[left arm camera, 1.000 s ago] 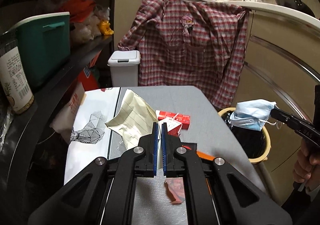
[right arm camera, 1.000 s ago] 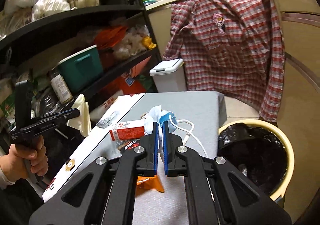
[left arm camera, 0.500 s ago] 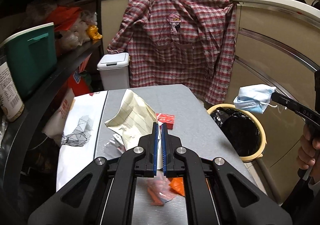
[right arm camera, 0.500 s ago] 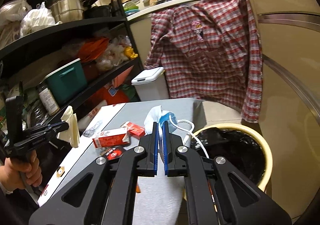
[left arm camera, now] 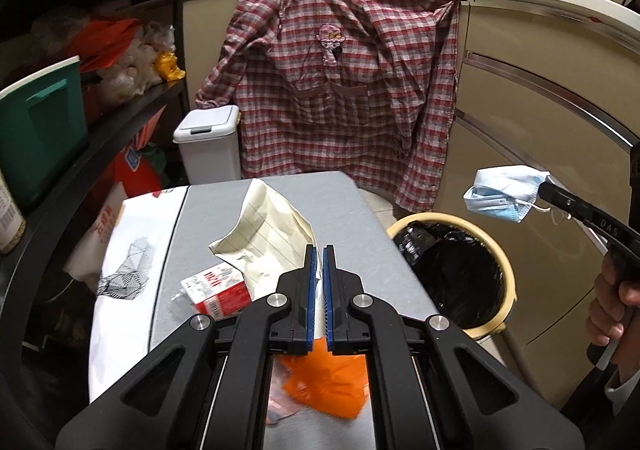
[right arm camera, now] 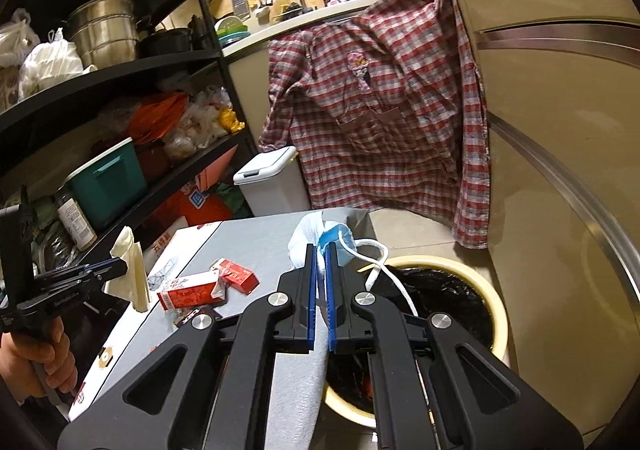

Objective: Collect trash
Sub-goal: 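Carry the beige paper and face mask in both tools over the bin, then open both tools to drop the paper and face mask into the bin, then move the left tool to the white-and-red milk carton while the right tool reaches the black packet, then close the left tool on the milk carton while the right tool grips the black packet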

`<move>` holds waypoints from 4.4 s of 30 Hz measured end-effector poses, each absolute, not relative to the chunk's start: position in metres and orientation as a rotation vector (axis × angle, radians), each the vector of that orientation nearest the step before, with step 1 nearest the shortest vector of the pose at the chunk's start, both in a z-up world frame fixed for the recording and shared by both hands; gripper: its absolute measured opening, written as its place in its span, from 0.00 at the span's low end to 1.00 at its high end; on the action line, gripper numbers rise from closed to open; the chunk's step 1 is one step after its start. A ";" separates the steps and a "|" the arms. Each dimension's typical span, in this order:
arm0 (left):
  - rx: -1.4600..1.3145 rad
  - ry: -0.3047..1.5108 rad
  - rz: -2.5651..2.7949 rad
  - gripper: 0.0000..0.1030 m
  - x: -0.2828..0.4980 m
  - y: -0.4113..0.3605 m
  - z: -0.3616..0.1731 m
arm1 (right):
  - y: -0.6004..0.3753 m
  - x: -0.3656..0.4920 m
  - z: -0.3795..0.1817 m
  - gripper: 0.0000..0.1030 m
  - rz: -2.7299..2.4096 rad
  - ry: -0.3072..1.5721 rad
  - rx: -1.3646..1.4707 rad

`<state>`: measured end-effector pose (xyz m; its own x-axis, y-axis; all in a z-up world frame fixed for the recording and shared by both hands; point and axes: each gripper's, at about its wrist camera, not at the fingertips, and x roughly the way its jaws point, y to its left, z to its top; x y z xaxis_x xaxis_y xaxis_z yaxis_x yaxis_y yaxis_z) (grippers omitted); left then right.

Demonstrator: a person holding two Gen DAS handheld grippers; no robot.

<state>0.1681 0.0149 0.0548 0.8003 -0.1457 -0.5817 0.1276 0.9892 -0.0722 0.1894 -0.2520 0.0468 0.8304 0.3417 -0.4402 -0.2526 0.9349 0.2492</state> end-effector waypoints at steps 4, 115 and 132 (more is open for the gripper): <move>-0.022 0.623 -0.147 0.03 0.173 -0.004 0.060 | -0.266 0.192 0.055 0.05 0.263 0.477 0.153; -0.100 0.735 -0.194 0.74 0.238 0.152 -0.046 | -0.062 0.274 -0.079 0.35 0.712 0.968 0.268; -0.096 0.776 -0.242 0.74 0.257 0.147 -0.077 | -0.042 0.298 -0.113 0.22 0.689 1.097 0.299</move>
<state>0.2568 0.1465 -0.0771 0.6877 -0.2514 -0.6811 0.1811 0.9679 -0.1744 0.2980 -0.0421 -0.1126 0.2775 0.6446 -0.7123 -0.3626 0.7569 0.5437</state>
